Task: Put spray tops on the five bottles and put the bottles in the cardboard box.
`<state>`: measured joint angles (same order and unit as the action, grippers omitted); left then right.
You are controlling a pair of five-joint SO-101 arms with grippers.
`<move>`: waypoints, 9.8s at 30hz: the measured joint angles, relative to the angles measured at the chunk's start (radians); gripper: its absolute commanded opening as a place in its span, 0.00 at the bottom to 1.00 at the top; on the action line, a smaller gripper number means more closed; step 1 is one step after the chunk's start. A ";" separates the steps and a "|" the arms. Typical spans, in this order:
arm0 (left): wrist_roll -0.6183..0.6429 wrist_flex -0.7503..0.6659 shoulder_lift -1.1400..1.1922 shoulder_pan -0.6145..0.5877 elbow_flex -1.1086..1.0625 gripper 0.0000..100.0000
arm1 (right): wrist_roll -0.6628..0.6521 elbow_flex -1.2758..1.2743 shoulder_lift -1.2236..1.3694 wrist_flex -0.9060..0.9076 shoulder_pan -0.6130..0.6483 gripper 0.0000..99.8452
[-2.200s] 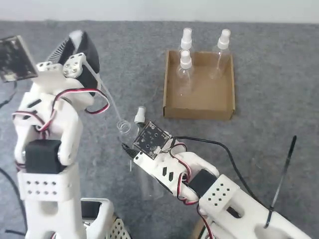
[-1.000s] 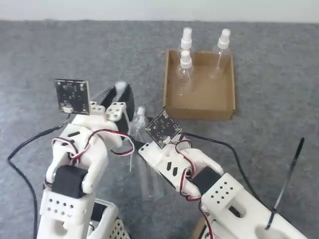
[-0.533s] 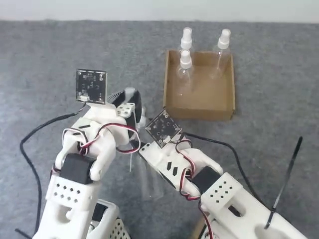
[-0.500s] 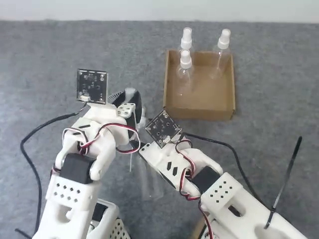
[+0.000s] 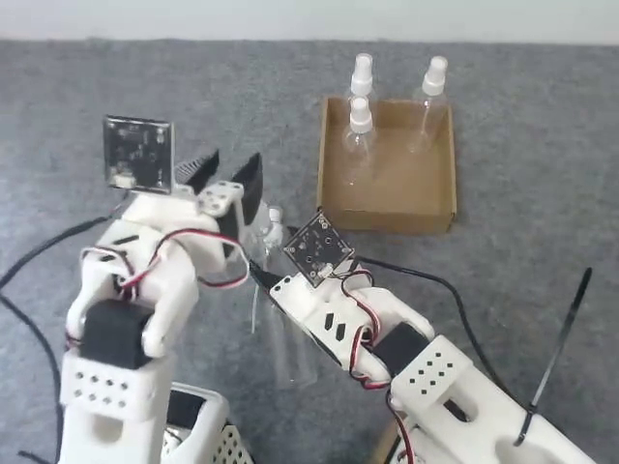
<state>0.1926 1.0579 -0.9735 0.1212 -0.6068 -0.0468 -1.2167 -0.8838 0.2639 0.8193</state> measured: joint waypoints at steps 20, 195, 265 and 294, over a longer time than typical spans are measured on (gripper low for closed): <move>-0.040 0.052 0.196 -0.015 0.020 0.03 | 0.000 -0.002 0.002 0.000 -0.012 0.01; -0.120 -0.206 -0.371 0.026 -0.649 0.28 | -0.040 0.970 1.123 0.114 -0.749 0.34; -0.219 -0.118 0.671 -0.741 0.187 0.28 | 0.394 0.634 0.496 0.876 0.316 0.34; -0.219 -0.118 0.672 -0.741 0.187 0.28 | 0.468 0.483 0.663 0.674 0.186 0.09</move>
<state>-0.0269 0.9398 -0.3015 -0.6199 -0.4196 0.4212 -0.7334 -0.2209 0.9375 1.0050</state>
